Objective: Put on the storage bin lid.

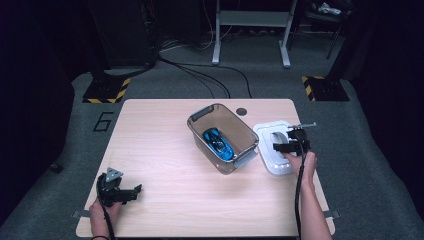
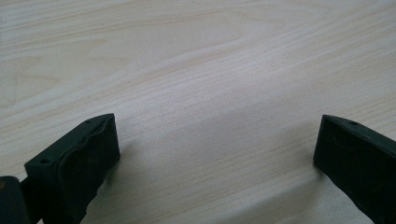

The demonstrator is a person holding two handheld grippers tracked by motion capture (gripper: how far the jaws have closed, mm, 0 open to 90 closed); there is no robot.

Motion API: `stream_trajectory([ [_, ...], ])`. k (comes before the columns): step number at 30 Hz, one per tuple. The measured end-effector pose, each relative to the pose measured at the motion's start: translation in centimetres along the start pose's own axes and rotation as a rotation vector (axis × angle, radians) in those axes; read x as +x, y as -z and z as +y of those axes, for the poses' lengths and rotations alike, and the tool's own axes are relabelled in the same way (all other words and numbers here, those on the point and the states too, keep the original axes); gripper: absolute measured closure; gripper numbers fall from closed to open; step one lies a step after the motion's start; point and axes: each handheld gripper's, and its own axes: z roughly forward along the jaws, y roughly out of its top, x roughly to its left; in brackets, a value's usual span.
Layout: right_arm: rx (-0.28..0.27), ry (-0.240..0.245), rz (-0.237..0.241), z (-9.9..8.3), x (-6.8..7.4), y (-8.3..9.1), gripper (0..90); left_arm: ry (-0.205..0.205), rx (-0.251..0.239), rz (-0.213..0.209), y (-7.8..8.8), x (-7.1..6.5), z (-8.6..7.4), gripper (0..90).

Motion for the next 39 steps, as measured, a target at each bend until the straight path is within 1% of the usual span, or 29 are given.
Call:
stream_trajectory([
  [1,0.004,0.007,-0.002,0.0,0.0,-0.3,29.6,0.0,0.0,0.0,0.0,0.0,0.0,0.3],
  [2,0.004,-0.001,-0.006,0.0,0.1,-0.5,32.5,0.0,0.0,0.0,0.0,0.0,0.0,0.3],
  [3,0.003,0.008,-0.01,0.0,0.0,-0.6,34.9,0.0,-0.001,0.0,0.0,0.0,0.0,0.3],
  [5,-0.01,0.016,-0.03,-0.1,-0.1,-0.8,43.2,0.0,0.0,0.0,0.0,0.0,0.0,0.3],
  [7,-0.016,0.015,-0.03,-0.1,-0.2,-1.0,46.9,0.0,0.0,0.0,0.0,0.0,0.0,0.3],
  [9,-0.015,0.01,-0.033,-0.1,-0.3,-1.0,53.3,0.0,-0.001,0.0,0.0,0.0,0.0,0.3],
  [11,-0.019,0.013,-0.019,-0.2,-0.4,-0.9,58.1,0.0,0.0,0.0,0.0,0.0,0.0,0.3],
  [12,-0.018,0.013,-0.022,-0.2,-0.3,-0.9,60.9,0.0,0.0,0.0,0.0,0.0,0.0,0.3],
  [14,-0.023,0.03,-0.025,-0.2,-0.3,-1.0,64.1,0.0,0.0,0.0,0.0,0.0,0.0,0.3],
  [19,-0.036,0.026,-0.025,-0.3,-0.2,-1.0,65.9,0.0,-0.001,0.0,0.0,0.0,0.0,0.3],
  [26,-0.022,0.038,-0.022,-0.4,0.0,-0.5,66.5,0.0,0.0,0.0,0.0,0.0,0.0,0.3],
  [31,-0.021,0.034,-0.02,-0.3,0.1,0.4,66.6,0.0,0.0,0.0,0.0,0.0,0.0,0.3],
  [32,-0.026,0.046,-0.019,-0.2,0.1,0.5,66.6,0.0,0.0,0.0,0.0,0.0,0.0,0.3],
  [34,-0.03,0.036,-0.022,-0.1,0.2,1.0,66.6,0.0,0.0,0.0,0.0,0.0,0.0,0.3],
  [35,-0.031,0.043,-0.017,0.0,0.1,1.2,66.6,0.0,0.0,0.0,0.0,0.0,0.0,0.3],
  [39,-0.036,0.045,-0.022,0.2,0.1,2.0,66.6,0.0,0.0,0.0,0.0,0.0,0.0,0.3],
])
